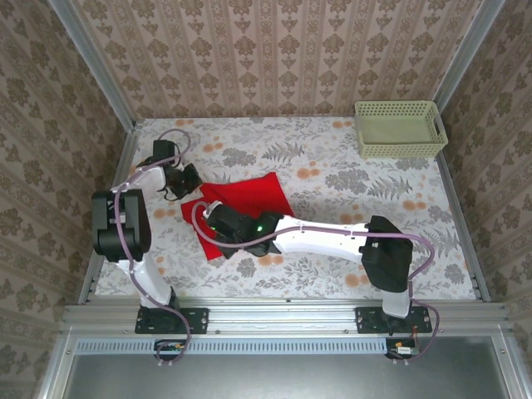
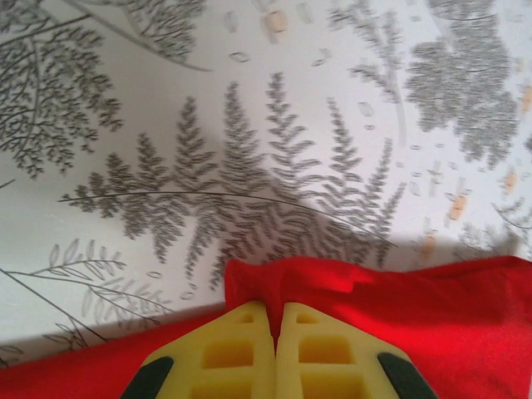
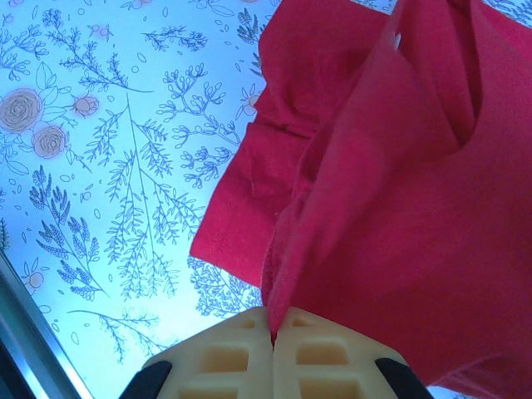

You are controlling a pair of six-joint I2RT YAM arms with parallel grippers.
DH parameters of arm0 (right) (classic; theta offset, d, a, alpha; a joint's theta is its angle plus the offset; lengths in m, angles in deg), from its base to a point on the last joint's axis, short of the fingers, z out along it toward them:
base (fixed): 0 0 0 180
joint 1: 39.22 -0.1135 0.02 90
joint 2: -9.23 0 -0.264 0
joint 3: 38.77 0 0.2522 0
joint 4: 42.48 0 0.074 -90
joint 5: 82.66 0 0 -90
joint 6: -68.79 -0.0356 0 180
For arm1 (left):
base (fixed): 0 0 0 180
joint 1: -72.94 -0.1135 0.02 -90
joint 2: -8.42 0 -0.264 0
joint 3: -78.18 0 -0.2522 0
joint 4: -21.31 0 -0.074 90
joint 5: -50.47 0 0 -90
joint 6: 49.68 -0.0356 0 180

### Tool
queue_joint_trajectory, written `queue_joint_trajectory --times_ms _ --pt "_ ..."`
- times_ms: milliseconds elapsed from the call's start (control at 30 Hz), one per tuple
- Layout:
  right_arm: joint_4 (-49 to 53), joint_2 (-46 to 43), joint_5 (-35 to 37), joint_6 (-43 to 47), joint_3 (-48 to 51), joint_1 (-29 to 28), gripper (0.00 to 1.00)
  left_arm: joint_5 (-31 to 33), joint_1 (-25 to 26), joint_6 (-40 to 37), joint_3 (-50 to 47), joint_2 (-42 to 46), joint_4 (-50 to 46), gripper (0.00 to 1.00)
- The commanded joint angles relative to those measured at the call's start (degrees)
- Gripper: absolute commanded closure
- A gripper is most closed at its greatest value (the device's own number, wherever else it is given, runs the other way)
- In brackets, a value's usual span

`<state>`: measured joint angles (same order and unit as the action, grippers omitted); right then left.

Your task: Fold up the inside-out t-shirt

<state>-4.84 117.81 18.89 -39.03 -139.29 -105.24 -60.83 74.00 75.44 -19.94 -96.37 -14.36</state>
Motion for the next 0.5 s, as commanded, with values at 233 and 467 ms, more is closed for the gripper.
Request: queue_joint_trajectory --times_ms 233,467 --pt "-1.37 1.99 -5.01 2.07 1.42 -0.25 0.55 -0.35 -3.54 1.80 -0.31 1.58 0.24 0.63" --pt "2.46 -4.96 5.24 1.23 4.59 6.00 0.39 8.26 -0.34 1.03 -10.07 16.26 -4.37 0.44"
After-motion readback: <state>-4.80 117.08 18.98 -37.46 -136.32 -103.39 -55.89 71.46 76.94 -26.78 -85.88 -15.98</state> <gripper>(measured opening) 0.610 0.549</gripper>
